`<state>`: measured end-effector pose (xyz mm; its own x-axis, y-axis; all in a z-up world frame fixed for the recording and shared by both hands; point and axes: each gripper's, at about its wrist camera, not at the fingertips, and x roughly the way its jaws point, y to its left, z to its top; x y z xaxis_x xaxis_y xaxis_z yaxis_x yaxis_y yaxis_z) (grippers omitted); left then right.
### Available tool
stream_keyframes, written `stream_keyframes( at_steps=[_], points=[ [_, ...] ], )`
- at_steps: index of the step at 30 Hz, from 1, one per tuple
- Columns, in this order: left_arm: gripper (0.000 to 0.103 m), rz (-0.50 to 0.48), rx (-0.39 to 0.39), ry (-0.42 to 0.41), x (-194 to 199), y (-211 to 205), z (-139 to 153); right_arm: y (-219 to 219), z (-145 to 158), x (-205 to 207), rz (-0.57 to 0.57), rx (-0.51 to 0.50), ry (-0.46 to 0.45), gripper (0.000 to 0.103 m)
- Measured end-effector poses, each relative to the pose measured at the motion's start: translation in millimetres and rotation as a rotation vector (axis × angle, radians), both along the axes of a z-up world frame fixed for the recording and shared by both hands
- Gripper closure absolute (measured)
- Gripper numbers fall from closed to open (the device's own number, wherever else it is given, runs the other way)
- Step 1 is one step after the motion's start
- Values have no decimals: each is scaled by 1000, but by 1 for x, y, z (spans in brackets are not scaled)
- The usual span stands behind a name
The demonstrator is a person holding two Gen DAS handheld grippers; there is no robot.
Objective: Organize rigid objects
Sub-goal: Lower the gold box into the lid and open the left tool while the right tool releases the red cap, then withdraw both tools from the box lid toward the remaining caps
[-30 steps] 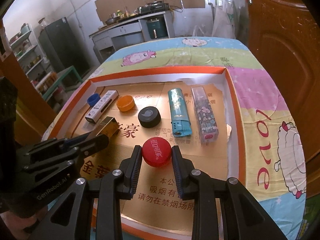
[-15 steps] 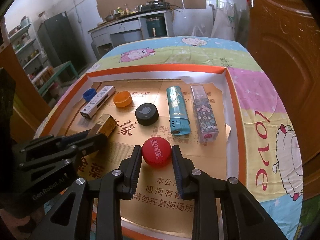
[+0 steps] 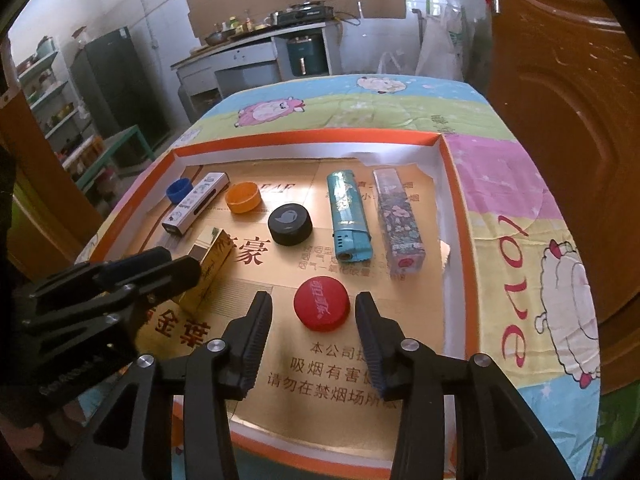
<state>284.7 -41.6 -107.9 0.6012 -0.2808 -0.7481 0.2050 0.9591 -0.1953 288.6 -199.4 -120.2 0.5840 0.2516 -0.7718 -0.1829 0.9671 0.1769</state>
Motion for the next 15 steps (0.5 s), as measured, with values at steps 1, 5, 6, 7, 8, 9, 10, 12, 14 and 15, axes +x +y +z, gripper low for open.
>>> stream_keyframes(
  at_steps=[1,5,6,7,8,9,10,12,14,15],
  points=[
    [68,0,-2,-5,-3,1,3,-1,2,-2,-3,3,-3,58],
    [68,10,-11,-21,-12,7,11,-2,11,-10,-7,6,-19,58],
    [68,14,-12,-25,-14,9,13,-1,13,-12,-6,6,-23,58],
    [68,19,-14,-28,-17,10,15,-1,17,-15,-4,7,-29,58],
    [68,22,-15,-32,-19,12,17,0,19,-18,-2,7,-34,58],
    [68,28,-17,-38,-23,14,19,1,21,-20,0,7,-40,58],
    [68,31,-17,-41,-24,16,21,2,24,-23,1,6,-44,58],
    [68,39,-20,-46,-30,21,24,4,28,-28,3,6,-51,58],
    [68,48,-24,-54,-37,25,29,5,32,-33,3,8,-55,58],
    [68,51,-27,-60,-39,27,31,6,34,-35,3,8,-58,58]
  ],
)
